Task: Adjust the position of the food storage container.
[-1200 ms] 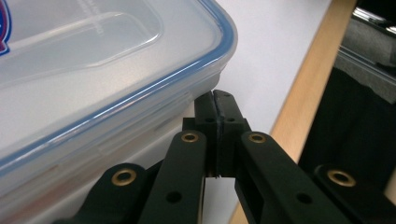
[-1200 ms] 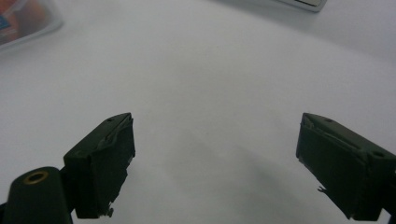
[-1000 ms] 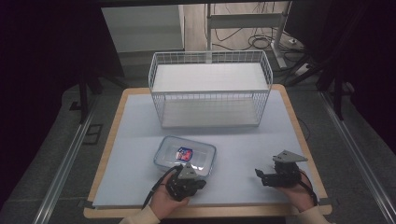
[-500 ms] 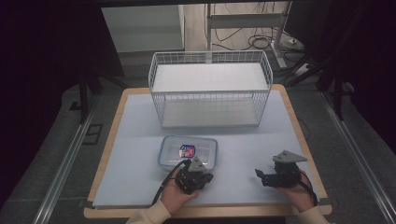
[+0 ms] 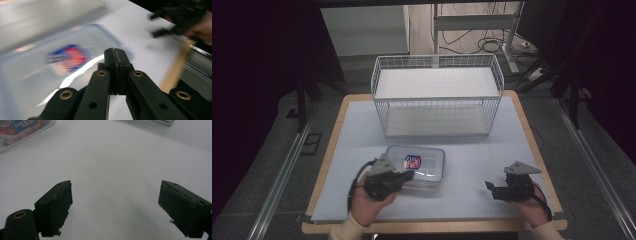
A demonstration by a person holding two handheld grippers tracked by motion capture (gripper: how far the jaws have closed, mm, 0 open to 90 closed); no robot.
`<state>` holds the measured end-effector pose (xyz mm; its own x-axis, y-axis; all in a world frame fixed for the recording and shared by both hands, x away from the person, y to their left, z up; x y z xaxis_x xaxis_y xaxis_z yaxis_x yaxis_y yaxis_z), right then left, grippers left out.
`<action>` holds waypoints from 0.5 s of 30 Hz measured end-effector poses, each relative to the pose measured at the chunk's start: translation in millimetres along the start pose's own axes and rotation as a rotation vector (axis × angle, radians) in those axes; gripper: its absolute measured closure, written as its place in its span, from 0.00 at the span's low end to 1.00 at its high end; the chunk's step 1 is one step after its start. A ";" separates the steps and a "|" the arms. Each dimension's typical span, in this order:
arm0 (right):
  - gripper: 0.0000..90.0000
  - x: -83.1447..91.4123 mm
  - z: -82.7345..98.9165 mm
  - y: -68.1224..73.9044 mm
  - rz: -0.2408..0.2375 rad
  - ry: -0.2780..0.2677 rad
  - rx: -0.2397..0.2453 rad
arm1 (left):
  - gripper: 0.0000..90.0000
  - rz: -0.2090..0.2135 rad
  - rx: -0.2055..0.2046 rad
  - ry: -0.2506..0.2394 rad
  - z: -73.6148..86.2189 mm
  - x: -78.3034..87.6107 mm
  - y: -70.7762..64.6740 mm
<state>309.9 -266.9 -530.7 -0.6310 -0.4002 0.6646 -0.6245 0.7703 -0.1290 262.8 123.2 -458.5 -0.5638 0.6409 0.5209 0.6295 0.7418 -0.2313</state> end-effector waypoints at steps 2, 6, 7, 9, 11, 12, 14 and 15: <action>0.14 -0.2 0.0 0.1 0.000 0.001 0.000 | 1.00 -0.022 0.018 -0.003 0.2 4.5 10.8; 0.14 -0.9 0.7 -0.4 0.001 0.005 -0.001 | 1.00 -0.106 0.127 -0.006 9.8 14.2 62.4; 0.14 -0.7 0.6 -0.6 0.002 0.004 -0.001 | 1.00 -0.106 0.127 -0.006 9.8 14.2 62.4; 0.14 -0.5 0.6 -0.6 0.003 0.003 -0.001 | 1.00 -0.129 0.169 0.004 16.6 12.5 80.0; 0.14 -0.5 0.5 -0.5 0.004 0.003 -0.001 | 1.00 -0.134 0.211 0.025 25.4 7.4 93.8; 0.14 -1.0 0.6 -0.2 0.002 0.006 0.000 | 1.00 -0.137 0.218 0.042 30.1 3.5 99.1; 0.14 -1.5 0.8 0.1 0.003 0.009 0.003 | 1.00 -0.128 0.230 0.088 39.9 -6.3 105.7; 0.14 -1.5 0.8 0.1 0.003 0.009 0.003 | 1.00 -0.128 0.230 0.088 39.9 -6.3 105.7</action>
Point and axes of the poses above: each handheld gripper's, and its own axes: x roughly backward along the jaws, z roughly out of its underside, y roughly to its left, the point moved 3 cm from there along -x, roughly forward along the jaws, and after that the axes turned 5 degrees about x, right-handed, at the moved point
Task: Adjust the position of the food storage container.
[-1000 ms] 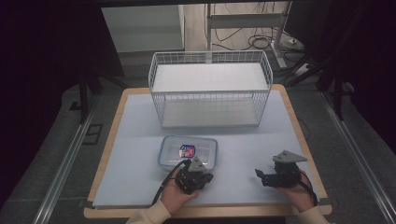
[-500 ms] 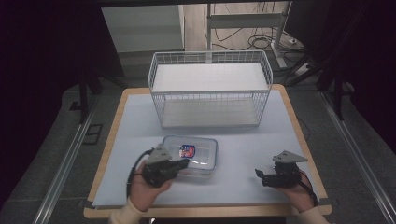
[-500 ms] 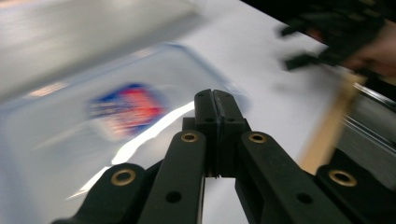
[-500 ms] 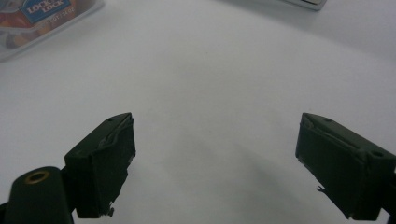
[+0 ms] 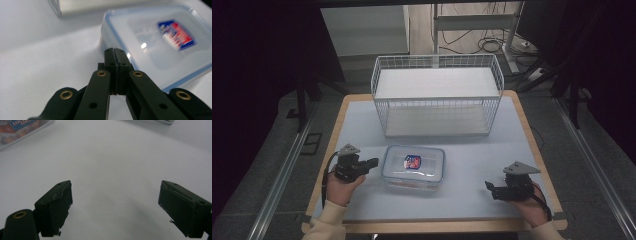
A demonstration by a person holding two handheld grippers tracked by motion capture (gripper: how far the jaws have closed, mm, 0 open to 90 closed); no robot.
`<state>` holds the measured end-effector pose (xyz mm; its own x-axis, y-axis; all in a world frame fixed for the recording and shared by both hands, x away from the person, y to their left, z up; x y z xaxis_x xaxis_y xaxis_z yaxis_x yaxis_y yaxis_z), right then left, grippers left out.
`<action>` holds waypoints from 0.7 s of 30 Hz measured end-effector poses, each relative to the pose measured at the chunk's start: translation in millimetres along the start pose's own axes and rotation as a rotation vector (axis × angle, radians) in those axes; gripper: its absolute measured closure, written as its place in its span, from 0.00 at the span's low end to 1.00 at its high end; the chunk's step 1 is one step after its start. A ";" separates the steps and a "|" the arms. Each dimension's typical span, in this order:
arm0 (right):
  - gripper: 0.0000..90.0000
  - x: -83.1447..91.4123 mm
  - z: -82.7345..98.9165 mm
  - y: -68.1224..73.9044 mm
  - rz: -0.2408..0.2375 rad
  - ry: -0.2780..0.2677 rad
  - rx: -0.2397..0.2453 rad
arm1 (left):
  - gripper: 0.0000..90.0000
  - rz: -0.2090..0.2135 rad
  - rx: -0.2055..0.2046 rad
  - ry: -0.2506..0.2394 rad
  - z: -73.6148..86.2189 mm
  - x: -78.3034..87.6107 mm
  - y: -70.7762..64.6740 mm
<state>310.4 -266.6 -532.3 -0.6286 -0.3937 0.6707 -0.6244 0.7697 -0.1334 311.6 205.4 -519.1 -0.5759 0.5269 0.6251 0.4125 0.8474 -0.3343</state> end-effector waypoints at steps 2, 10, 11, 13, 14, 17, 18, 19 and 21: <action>0.14 0.0 0.1 -0.2 0.002 0.000 0.001 | 1.00 0.002 -0.015 0.020 1.6 -4.7 0.7; 0.14 0.8 -0.1 -0.3 0.004 -0.001 0.004 | 1.00 0.011 -0.016 0.036 5.8 -13.1 2.8; 0.14 0.8 -0.1 -0.3 0.005 -0.001 0.004 | 1.00 0.006 -0.021 0.040 6.5 -14.7 3.2; 0.14 0.8 -0.1 -0.6 0.006 -0.002 0.004 | 1.00 0.002 -0.026 0.045 7.1 -16.4 2.5; 0.14 0.7 0.0 -0.7 0.007 0.000 0.003 | 1.00 0.002 -0.026 0.045 7.1 -16.4 2.5; 0.14 0.3 0.1 -0.7 0.006 0.000 0.004 | 1.00 0.016 -0.034 0.048 8.3 -16.8 -0.1; 0.14 0.3 0.1 -0.7 0.006 0.000 0.004 | 1.00 0.016 -0.034 0.048 8.3 -16.8 -0.1; 0.14 0.1 0.1 -0.3 0.006 0.001 0.004 | 1.00 0.025 -0.038 0.051 9.0 -17.4 -3.0; 0.14 0.1 0.1 0.0 0.006 0.001 0.005 | 1.00 0.029 -0.042 0.054 9.4 -17.7 -4.5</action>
Point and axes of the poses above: each handheld gripper's, and its own axes: x roughly backward along the jaws, z roughly out of its underside, y roughly to its left, the point moved 3 cm from there along -x, roughly forward along the jaws, and after that the axes turned 5 degrees about x, right-handed, at the moved point
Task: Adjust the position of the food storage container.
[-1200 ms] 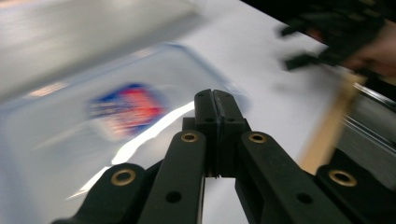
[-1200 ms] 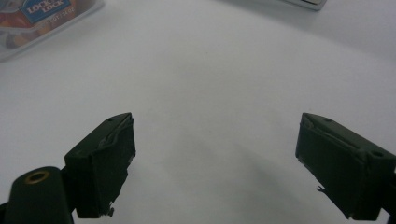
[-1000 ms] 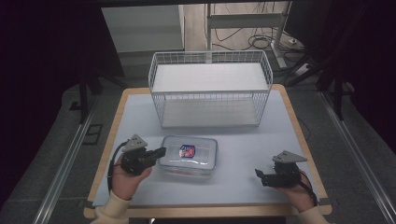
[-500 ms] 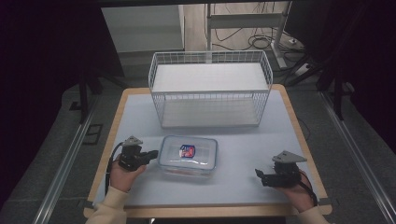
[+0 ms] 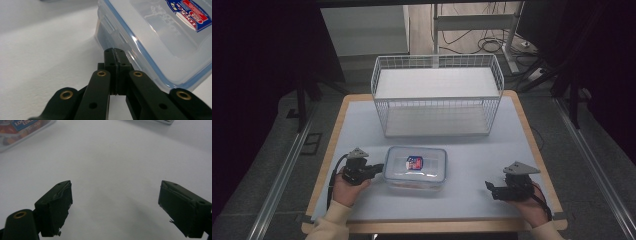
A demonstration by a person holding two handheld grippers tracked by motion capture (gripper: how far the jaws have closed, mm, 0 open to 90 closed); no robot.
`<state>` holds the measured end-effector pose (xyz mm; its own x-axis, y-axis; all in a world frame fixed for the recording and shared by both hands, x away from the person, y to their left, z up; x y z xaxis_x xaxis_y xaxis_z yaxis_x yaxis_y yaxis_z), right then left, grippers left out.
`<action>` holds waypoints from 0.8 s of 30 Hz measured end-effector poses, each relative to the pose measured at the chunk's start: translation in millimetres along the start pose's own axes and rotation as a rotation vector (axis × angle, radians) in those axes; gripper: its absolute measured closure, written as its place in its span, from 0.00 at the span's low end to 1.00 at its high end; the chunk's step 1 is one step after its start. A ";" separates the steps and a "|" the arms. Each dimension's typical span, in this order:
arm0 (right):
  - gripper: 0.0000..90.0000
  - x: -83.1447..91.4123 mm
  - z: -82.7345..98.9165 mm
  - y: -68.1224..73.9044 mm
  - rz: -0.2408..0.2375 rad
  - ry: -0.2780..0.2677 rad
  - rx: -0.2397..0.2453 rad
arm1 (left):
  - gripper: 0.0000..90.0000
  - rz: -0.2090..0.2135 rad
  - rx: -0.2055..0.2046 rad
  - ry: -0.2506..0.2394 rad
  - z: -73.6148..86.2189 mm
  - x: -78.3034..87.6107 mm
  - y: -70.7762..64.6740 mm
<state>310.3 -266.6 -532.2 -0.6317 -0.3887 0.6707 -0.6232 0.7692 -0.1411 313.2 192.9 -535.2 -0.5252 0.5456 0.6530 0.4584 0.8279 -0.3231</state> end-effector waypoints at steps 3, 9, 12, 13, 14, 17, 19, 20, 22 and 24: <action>0.14 -0.3 0.1 0.0 -0.001 0.000 -0.005 | 1.00 0.016 -0.010 0.006 0.2 -2.2 -5.3; 0.14 0.3 0.0 -1.0 -0.001 0.001 0.000 | 1.00 0.029 -0.026 0.018 0.8 -4.9 -12.8; 0.14 0.9 -0.4 -0.9 0.000 -0.004 -0.002 | 1.00 0.037 -0.037 0.023 0.7 -7.2 -18.2; 0.14 0.9 -0.4 -0.9 0.000 -0.004 -0.002 | 1.00 0.037 -0.037 0.023 0.7 -7.2 -18.2; 0.14 0.9 -0.4 -1.0 0.000 -0.005 -0.004 | 1.00 0.037 -0.035 0.025 0.5 -8.0 -19.6; 0.14 0.8 -0.4 -1.6 -0.001 -0.003 -0.006 | 1.00 0.040 -0.045 0.035 0.4 -13.2 -24.9; 0.14 0.9 -0.5 -1.8 -0.002 -0.004 -0.007 | 1.00 0.041 -0.049 0.040 0.6 -14.8 -26.7; 0.14 0.8 -0.4 -1.9 0.000 -0.005 -0.007 | 1.00 0.046 -0.061 0.049 1.2 -17.7 -31.4; 0.14 0.7 -0.2 -1.8 0.000 -0.004 -0.003 | 1.00 0.050 -0.071 0.048 1.0 -20.1 -36.0; 0.14 0.6 -0.2 -1.6 -0.001 -0.003 -0.003 | 1.00 0.056 -0.076 0.050 0.6 -22.3 -39.9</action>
Point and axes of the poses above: each handheld gripper's, and its own axes: x roughly backward along the jaws, z roughly out of its underside, y roughly to its left, the point moved 3 cm from there along -x, roughly forward along the jaws, and after that the axes turned 5 degrees about x, right-handed, at the moved point
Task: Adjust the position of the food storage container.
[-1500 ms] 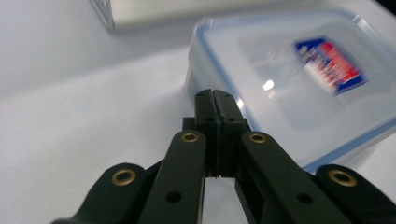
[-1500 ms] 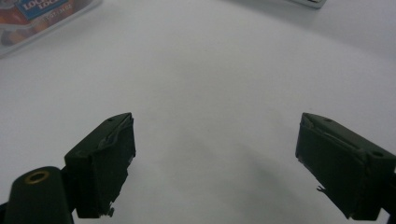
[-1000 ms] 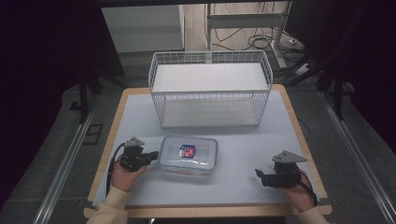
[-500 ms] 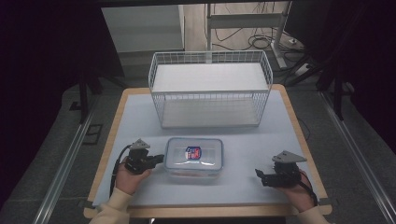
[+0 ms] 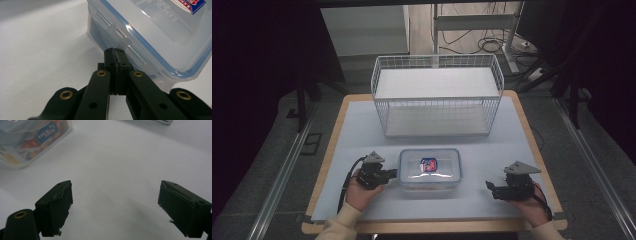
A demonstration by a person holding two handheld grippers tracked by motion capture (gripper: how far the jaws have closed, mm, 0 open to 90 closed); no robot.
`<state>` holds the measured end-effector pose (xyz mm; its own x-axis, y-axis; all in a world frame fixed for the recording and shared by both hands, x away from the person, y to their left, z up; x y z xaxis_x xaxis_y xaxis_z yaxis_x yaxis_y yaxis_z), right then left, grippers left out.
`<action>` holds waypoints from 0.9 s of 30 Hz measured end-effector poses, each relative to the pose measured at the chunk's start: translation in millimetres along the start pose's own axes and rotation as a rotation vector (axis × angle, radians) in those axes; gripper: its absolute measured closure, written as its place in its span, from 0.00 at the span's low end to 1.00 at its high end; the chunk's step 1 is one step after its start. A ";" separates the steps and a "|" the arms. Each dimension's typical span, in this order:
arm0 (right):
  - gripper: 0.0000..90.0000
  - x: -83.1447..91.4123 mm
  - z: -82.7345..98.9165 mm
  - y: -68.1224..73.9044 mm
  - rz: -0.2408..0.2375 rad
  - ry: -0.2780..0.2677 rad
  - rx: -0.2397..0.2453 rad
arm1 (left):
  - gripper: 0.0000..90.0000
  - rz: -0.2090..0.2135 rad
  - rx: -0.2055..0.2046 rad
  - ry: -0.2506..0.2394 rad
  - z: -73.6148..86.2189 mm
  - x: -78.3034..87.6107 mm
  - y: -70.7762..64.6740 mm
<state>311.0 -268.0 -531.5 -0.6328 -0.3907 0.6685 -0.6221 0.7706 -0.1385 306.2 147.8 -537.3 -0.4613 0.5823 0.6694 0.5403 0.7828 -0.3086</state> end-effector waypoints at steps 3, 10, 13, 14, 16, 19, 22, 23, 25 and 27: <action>0.14 0.2 -0.3 0.5 -0.001 -0.002 -0.001 | 1.00 0.001 -0.006 -0.001 -0.7 -1.7 -2.3; 0.14 4.6 -2.3 -2.1 0.005 -0.033 -0.020 | 1.00 -0.001 0.008 -0.039 -2.6 5.0 5.5; 0.14 5.8 -3.3 -1.7 0.005 -0.045 -0.018 | 0.98 -0.012 0.037 -0.083 -2.7 16.9 12.6; 0.14 5.7 -3.9 -1.1 0.002 -0.052 -0.014 | 0.97 -0.015 0.054 -0.109 -2.5 24.7 17.5; 0.14 5.6 -4.4 -0.4 -0.005 -0.058 -0.010 | 0.94 -0.007 0.078 -0.133 -3.0 31.4 21.9; 0.14 5.8 -5.1 0.3 -0.011 -0.067 -0.007 | 0.76 -0.003 0.110 -0.153 -3.9 36.9 26.3; 0.14 8.4 -7.1 1.9 -0.040 -0.108 0.003 | 0.51 -0.029 0.147 -0.181 -6.5 43.6 29.2; 0.14 9.3 -8.0 2.3 -0.048 -0.117 0.000 | 0.45 -0.051 0.146 -0.184 -8.2 47.1 28.5; 0.14 9.8 -8.9 2.9 -0.053 -0.124 -0.001 | 0.36 -0.048 0.144 -0.173 -9.2 48.2 27.8; 0.13 10.4 -10.3 5.2 -0.044 -0.131 0.023 | 0.34 -0.038 0.153 -0.178 -10.1 49.7 26.6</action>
<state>305.9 -262.9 -517.8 -0.6584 -0.4876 0.5734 -0.6602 0.7400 -0.1287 304.8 195.3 -505.5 -0.6037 0.5703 0.5571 0.4131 0.8214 -0.3932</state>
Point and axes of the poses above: each handheld gripper's, and its own axes: x roughly backward along the jaws, z roughly out of its underside, y roughly to its left, the point moved 3 cm from there along -x, roughly forward along the jaws, and after that the axes turned 5 degrees about x, right-handed, at the moved point
